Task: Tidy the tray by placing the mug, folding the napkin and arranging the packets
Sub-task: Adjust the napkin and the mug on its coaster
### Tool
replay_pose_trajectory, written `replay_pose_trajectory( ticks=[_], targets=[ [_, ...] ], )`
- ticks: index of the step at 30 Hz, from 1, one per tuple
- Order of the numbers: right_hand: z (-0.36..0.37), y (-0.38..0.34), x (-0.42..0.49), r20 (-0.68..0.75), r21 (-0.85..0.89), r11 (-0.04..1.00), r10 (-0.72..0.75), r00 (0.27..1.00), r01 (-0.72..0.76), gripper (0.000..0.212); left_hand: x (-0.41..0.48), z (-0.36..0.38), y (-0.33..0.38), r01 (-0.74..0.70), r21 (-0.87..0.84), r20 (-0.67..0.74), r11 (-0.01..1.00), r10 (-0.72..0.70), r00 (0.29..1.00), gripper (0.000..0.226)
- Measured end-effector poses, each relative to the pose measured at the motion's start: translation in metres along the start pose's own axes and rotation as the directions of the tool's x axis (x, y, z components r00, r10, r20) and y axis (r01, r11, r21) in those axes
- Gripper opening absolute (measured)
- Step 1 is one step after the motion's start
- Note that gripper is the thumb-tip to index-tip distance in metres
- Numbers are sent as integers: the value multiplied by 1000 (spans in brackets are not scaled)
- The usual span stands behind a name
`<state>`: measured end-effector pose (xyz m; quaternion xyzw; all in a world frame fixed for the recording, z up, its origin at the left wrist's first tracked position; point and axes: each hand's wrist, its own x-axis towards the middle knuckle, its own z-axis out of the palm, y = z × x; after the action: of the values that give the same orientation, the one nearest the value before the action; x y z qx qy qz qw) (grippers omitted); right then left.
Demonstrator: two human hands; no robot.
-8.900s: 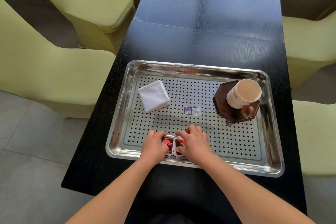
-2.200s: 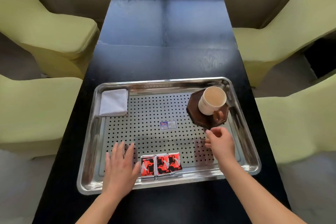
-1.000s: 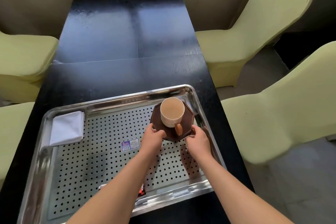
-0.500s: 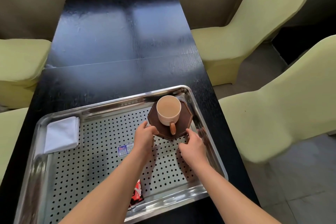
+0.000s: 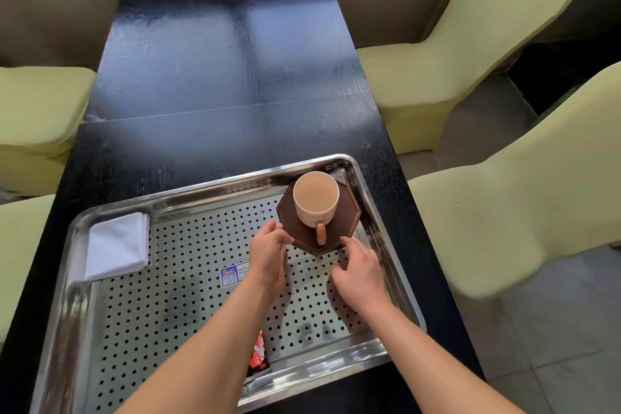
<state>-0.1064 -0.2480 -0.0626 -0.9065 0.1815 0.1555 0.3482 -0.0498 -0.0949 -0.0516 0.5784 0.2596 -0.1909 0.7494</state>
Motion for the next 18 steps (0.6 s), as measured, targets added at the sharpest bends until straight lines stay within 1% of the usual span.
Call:
replay_pose_trajectory(
  ticks=[4,7,9,11,13,15,18],
  targets=[
    [-1,0,1,-1,-5,1000,-6,1000,6,63,1,-2,1,6,5,10,1000,-6,1000,40],
    [-2,1,0,4,-1,1000,-9,1000,9,62,-3,0,4,-7,62,55,998,4,998,26],
    [-3,1,0,12,-1,1000,-9,1000,9,61,-7,2,8,-22,109,89,994,12,996,29],
    [-5,1,1,14,-13,1000,-2,1000,2,58,-8,2,11,-11,128,83,992,1,997,30],
    [-8,-1,1,-36,-26,999,-19,999,18,53,-9,2,11,-5,152,84,988,-8,996,32],
    [-11,-7,0,-127,12,997,-75,989,77,49,-9,0,11,0,165,78,986,-13,997,40],
    [-11,-22,0,-231,44,990,-119,966,133,49,-12,-1,9,28,159,62,987,-39,997,37]
  ],
)
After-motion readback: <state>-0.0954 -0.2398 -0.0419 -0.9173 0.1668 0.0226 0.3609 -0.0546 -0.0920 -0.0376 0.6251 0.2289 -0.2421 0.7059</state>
